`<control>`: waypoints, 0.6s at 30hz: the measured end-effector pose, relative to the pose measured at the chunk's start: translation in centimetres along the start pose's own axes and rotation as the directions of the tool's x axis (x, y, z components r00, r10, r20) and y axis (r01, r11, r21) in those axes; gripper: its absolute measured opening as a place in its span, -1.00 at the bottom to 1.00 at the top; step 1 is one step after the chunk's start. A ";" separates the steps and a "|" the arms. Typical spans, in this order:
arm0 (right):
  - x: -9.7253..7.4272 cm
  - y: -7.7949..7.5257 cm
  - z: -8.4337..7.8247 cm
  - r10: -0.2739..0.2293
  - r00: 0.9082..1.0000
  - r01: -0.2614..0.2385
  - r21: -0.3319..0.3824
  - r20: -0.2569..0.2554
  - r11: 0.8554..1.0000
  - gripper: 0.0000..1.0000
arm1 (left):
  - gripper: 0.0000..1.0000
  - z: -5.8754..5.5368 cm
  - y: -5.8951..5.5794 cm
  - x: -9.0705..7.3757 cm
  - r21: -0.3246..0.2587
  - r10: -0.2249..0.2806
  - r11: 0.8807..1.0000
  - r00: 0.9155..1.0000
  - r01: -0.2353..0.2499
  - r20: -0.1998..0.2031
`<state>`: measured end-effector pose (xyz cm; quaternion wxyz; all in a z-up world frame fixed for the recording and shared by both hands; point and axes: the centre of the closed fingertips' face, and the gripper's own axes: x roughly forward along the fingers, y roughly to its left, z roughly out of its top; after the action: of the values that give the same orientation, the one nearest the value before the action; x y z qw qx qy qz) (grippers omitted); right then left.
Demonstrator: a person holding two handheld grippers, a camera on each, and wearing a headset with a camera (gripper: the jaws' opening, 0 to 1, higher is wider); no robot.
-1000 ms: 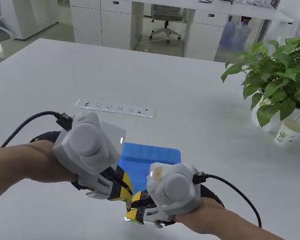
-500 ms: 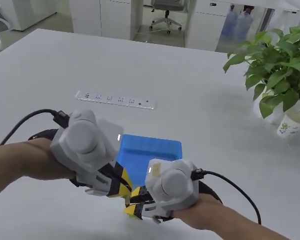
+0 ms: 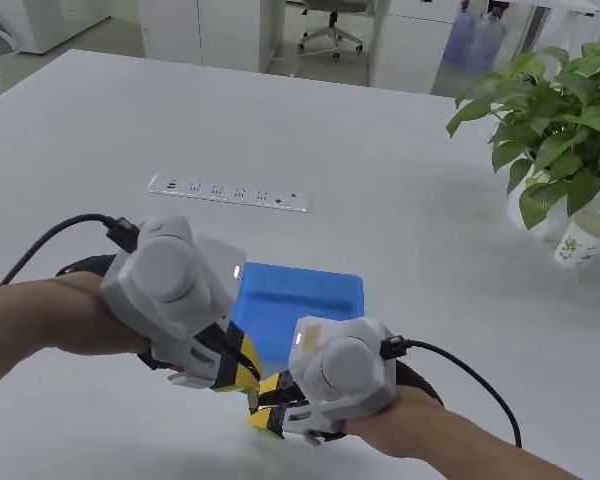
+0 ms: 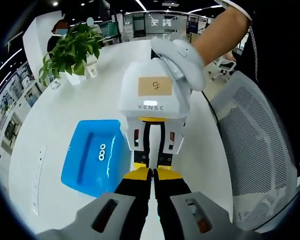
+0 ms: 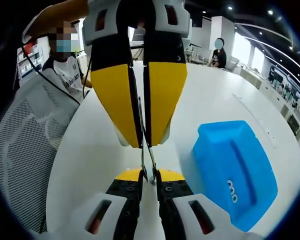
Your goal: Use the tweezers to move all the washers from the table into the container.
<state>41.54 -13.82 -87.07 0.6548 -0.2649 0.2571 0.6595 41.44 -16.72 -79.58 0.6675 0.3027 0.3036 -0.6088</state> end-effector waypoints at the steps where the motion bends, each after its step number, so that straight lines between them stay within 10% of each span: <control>1: 0.0 0.0 0.0 0.000 1.000 0.000 0.000 0.000 1.000 -0.74 | -0.88 0.0 0.0 0.0 0.001 0.001 1.000 1.000 -0.001 0.001; 18: 0.0 -0.2 0.0 0.000 1.000 0.000 0.007 0.001 1.000 -0.73 | -0.88 0.6 0.2 0.4 -0.005 -0.006 1.000 1.000 0.006 0.012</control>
<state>41.73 -13.82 -87.03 0.6560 -0.2623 0.2590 0.6587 41.72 -17.41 -79.57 0.6681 0.2964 0.3022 -0.6119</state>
